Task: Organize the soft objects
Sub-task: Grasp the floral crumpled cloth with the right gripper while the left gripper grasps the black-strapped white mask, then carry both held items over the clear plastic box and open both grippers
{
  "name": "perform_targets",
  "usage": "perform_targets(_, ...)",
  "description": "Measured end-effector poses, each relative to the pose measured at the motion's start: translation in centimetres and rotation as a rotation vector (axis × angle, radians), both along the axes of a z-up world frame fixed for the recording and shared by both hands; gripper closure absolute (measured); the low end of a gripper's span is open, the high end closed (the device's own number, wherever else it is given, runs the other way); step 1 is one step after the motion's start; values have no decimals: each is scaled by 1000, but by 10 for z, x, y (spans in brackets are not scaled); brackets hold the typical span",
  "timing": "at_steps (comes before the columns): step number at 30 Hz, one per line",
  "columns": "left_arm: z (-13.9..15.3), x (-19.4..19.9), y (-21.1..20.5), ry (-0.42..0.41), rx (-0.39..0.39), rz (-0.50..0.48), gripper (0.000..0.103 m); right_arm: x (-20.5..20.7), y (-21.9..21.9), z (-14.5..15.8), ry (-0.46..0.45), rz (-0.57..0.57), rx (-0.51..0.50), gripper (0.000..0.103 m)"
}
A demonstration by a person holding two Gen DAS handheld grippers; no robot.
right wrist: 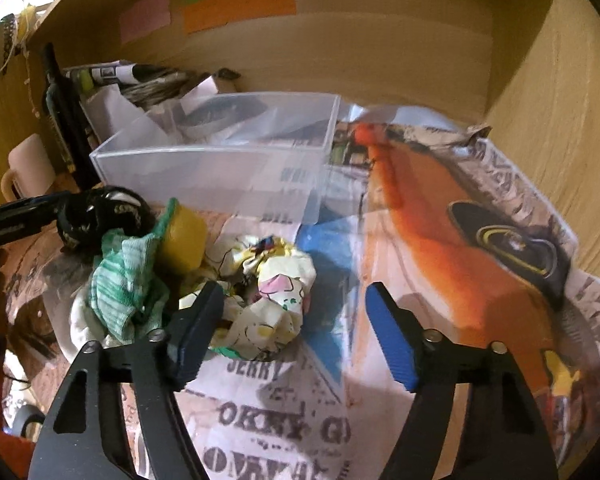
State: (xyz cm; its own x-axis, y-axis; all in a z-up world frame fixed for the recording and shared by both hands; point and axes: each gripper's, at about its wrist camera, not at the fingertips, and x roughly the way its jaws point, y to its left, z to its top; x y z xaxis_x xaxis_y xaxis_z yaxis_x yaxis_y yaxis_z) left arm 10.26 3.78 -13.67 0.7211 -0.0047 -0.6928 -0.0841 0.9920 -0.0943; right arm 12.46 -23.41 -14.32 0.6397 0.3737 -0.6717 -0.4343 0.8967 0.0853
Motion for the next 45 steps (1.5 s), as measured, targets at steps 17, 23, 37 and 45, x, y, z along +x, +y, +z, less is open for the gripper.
perform_targets(17,10,-7,-3,-34,-29,-68,91,4,-5,3,0,-22,89,90)
perform_targets(23,40,-17,-6,-124,-9,-71,92,-1,-15,28,-93,-59,97,91)
perform_targets(37,98,-23,-8,-301,-8,-80,92,3,-12,82,-257,-32,192,91)
perform_targets(45,119,1,-6,-374,15,-39,92,21,11,95,-280,8,219,91)
